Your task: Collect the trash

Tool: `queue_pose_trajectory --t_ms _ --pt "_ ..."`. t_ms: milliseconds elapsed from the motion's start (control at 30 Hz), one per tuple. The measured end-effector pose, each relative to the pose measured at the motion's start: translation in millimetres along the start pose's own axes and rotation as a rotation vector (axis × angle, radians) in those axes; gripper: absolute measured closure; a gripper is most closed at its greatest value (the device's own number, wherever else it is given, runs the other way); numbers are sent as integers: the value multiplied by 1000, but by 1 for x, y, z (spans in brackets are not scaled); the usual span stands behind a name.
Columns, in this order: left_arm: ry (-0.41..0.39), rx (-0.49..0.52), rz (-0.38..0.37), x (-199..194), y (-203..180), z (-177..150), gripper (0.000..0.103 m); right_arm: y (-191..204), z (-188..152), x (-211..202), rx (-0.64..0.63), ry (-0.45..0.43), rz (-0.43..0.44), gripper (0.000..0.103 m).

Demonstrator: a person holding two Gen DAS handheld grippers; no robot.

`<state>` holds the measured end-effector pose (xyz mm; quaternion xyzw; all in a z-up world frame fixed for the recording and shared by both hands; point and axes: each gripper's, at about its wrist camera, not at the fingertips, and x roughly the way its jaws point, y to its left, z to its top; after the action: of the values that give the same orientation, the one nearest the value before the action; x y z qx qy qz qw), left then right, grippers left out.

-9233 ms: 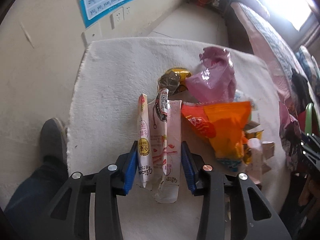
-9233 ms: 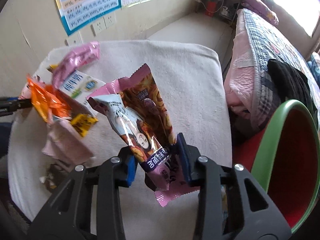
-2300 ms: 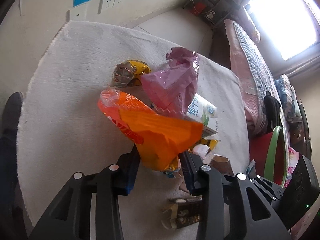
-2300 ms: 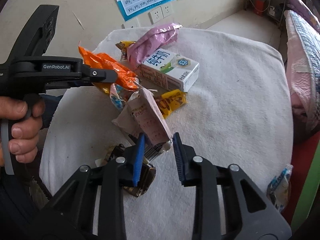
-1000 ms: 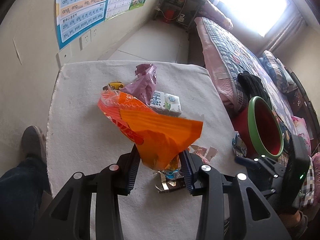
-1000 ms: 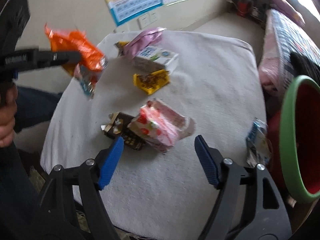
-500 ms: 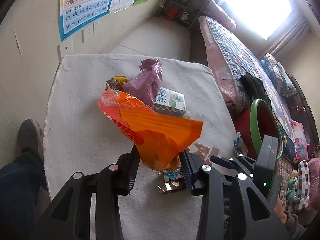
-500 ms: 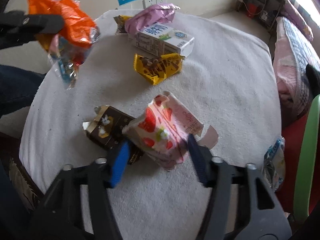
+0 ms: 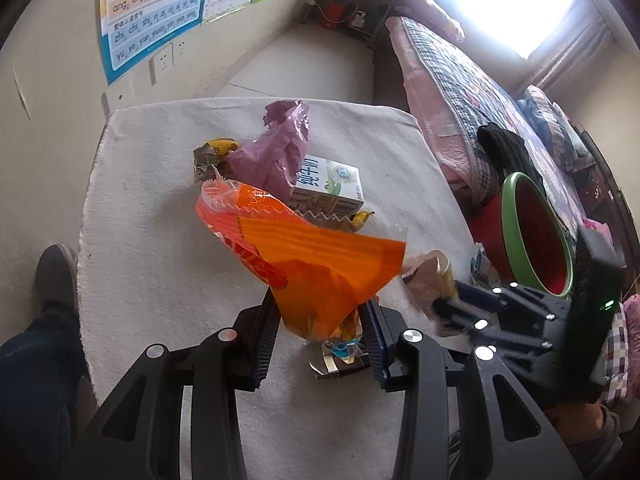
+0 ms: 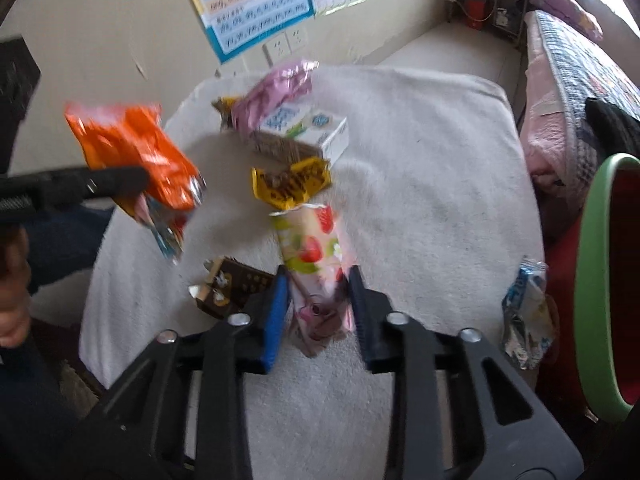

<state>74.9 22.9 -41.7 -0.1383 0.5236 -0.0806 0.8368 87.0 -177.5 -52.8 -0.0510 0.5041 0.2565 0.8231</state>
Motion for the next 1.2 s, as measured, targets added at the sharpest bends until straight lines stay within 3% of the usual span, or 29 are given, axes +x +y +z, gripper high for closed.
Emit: queue_pose_trajectory --t_ms 67,367,733,1200 --pt "-5 15 1 -2 -4 0 66 -1 0 -11 9 -22 -2 81" --pt "-24 52 -2 -12 -20 1 66 -5 -4 -24 35 -43 -11 82" --pt "-42 139 -29 -20 -60 8 66 -21 1 -68 67 -136 -58 82" --pt "-42 302 -86 -9 -147 32 66 -103 -3 -139 196 -269 -185 82"
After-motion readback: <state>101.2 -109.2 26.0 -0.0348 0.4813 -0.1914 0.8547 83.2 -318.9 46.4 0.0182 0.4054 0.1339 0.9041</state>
